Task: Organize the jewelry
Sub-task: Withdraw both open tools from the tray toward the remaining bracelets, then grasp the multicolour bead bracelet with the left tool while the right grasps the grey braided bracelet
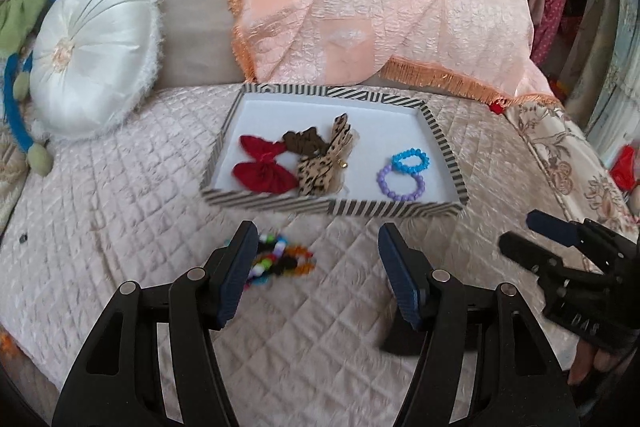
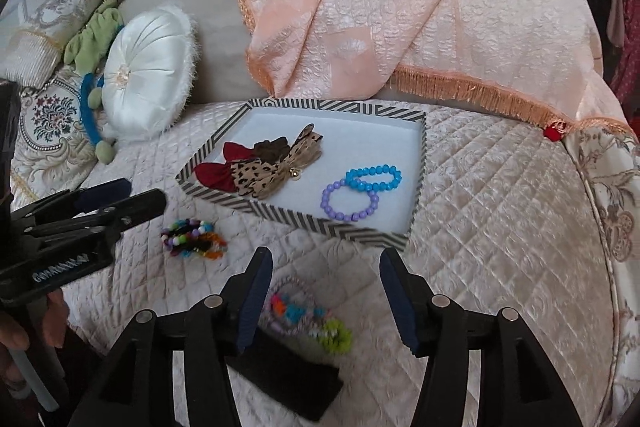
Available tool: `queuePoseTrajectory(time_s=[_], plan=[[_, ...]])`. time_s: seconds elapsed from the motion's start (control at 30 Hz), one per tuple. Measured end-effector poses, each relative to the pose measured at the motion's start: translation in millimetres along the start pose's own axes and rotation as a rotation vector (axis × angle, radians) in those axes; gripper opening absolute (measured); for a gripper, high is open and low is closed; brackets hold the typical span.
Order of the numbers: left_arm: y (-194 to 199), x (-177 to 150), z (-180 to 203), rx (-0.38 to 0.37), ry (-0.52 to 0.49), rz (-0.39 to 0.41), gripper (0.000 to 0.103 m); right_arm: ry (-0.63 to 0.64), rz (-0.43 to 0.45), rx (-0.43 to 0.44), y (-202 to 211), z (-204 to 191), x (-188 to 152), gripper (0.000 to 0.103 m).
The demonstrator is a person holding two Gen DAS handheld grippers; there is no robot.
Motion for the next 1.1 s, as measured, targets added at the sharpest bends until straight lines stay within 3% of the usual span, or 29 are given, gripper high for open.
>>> queuePoseTrajectory(time_s=[0.1,0.4,0.8,1.1], plan=[[14,-9,-24,-0.011,0.064,-0.007,0.07,-0.008,-0.001,-0.006,10,4,-9,0.055],[17,-26,-73,0.008,0.182,-0.043,0.07,-0.044,-0.034,-0.01,12,20,-32,0.056],[-23,-47,-75,0.007,0.107,-0.133,0.07,-0.051,-0.088,0.014,-12,27,-41,0.056],[-61,-36,-105,0.009,0.296,-0.195,0.07,-0.011,-0.174,0.081,-57,5,-42,0.05]])
Point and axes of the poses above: each gripper's, at about its wrist camera, not at the fingertips, and y roughly against the way its jaws point, z to its right, x to its top, the point moved 8 cm from there along -y, roughly the way its jaws point, and after that the axes turned 2 degrees about z, right-handed, at the moved point
